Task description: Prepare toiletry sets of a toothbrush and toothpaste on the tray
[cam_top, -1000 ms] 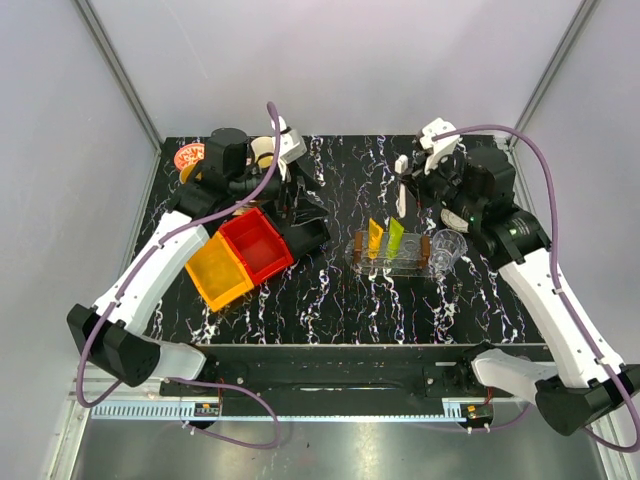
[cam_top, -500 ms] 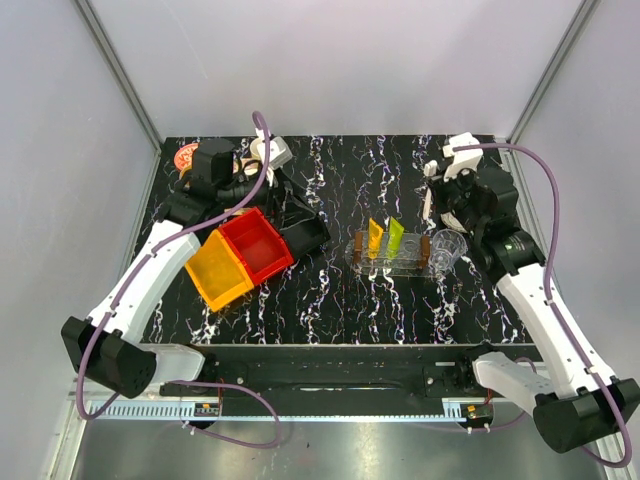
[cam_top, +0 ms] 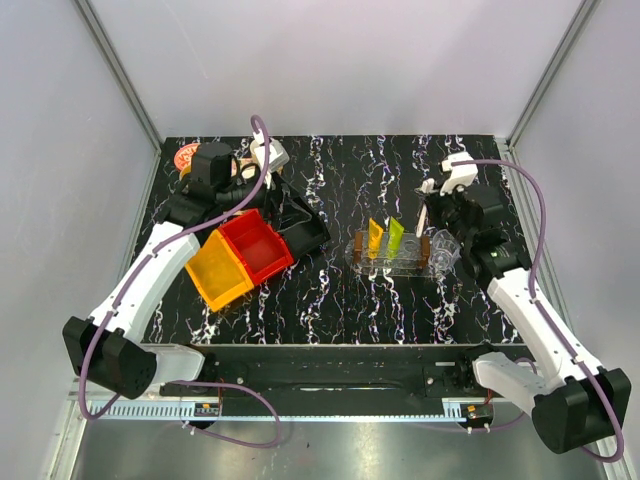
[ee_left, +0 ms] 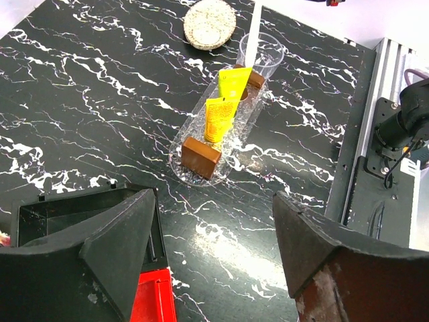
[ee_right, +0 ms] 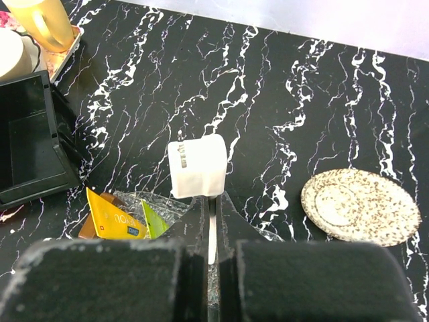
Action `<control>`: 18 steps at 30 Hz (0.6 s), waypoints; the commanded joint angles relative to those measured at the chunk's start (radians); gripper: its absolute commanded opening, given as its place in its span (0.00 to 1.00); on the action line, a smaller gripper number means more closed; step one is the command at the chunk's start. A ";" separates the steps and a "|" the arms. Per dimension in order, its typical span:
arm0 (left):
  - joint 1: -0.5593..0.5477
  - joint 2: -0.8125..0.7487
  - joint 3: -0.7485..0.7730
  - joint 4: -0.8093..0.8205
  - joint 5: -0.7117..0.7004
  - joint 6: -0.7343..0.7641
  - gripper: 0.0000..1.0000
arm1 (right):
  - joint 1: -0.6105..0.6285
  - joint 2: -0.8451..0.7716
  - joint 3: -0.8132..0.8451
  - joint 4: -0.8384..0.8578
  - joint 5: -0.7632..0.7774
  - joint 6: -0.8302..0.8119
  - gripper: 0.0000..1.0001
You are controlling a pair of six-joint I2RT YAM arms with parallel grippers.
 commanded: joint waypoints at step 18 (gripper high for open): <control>0.014 -0.034 -0.038 0.057 -0.013 0.007 0.74 | -0.008 0.013 -0.132 0.198 -0.015 0.130 0.00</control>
